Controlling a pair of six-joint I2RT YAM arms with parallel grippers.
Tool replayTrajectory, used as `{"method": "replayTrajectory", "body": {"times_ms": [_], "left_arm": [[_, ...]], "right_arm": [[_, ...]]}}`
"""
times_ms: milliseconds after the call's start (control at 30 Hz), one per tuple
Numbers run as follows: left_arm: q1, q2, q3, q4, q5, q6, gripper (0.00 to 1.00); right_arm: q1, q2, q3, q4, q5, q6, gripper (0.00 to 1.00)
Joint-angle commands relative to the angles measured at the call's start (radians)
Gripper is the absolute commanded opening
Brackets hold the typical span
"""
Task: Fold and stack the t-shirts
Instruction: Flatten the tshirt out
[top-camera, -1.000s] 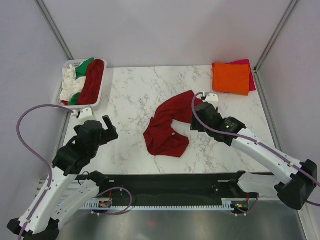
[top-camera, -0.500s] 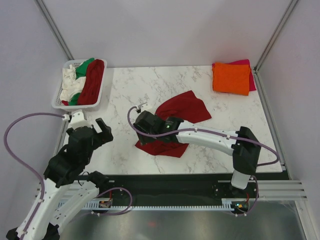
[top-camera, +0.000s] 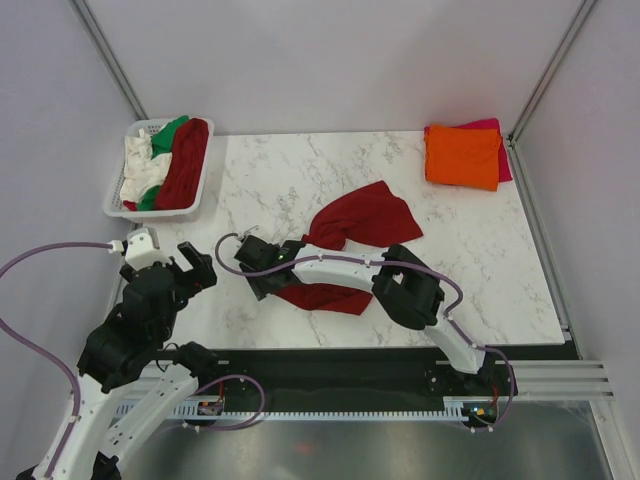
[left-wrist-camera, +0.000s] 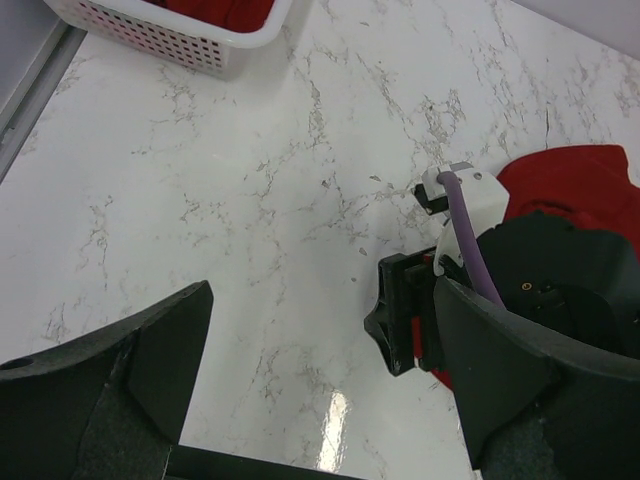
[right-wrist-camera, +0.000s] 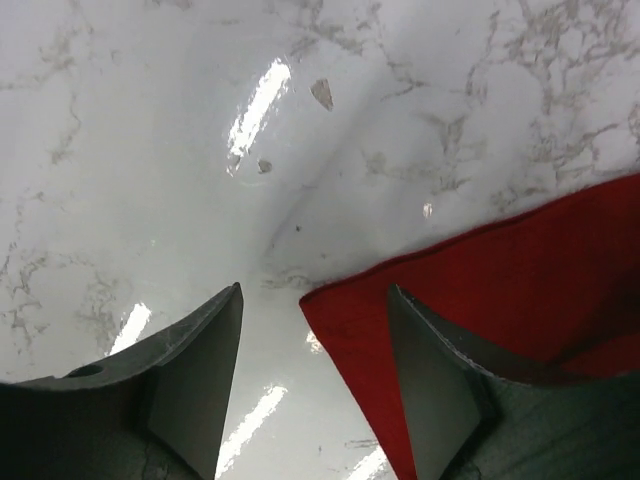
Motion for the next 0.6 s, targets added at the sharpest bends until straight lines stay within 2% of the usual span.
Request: {"method": "replayTrajectory", "body": {"times_ms": [0, 100, 133, 167, 200, 367, 433, 467, 567], "left_arm": [[0.005, -0.01, -0.002, 0.009, -0.03, -0.002, 1.0], [0.005, -0.019, -0.004, 0.007, -0.03, -0.003, 1.0], [0.005, -0.019, -0.004, 0.007, -0.031, -0.005, 1.0], [0.005, -0.017, -0.004, 0.007, -0.033, -0.005, 1.0], [0.005, -0.017, -0.004, 0.009, -0.033, -0.005, 1.0], [0.005, -0.016, -0.005, 0.007, -0.033, -0.006, 1.0], [0.005, -0.014, -0.005, 0.009, -0.034, -0.005, 1.0], [0.005, -0.014, -0.005, 0.009, -0.033, -0.005, 1.0], [0.005, -0.011, -0.005, 0.009, -0.034, -0.005, 1.0]], "right_arm": [[0.004, 0.044, 0.076, -0.029, 0.037, -0.011, 0.68], [0.004, 0.072, 0.068, -0.035, 0.045, -0.003, 0.61], [0.006, 0.076, 0.063, -0.039, 0.051, 0.003, 0.56], [0.003, 0.081, 0.048, -0.039, 0.056, 0.011, 0.46], [0.004, 0.082, 0.04, -0.042, 0.062, 0.012, 0.42], [0.004, 0.059, -0.047, -0.046, 0.079, 0.035, 0.28], [0.006, 0.046, -0.079, -0.033, 0.077, 0.046, 0.14], [0.006, 0.03, -0.11, -0.024, 0.077, 0.049, 0.0], [0.006, 0.004, -0.145, -0.006, 0.091, 0.049, 0.0]]}}
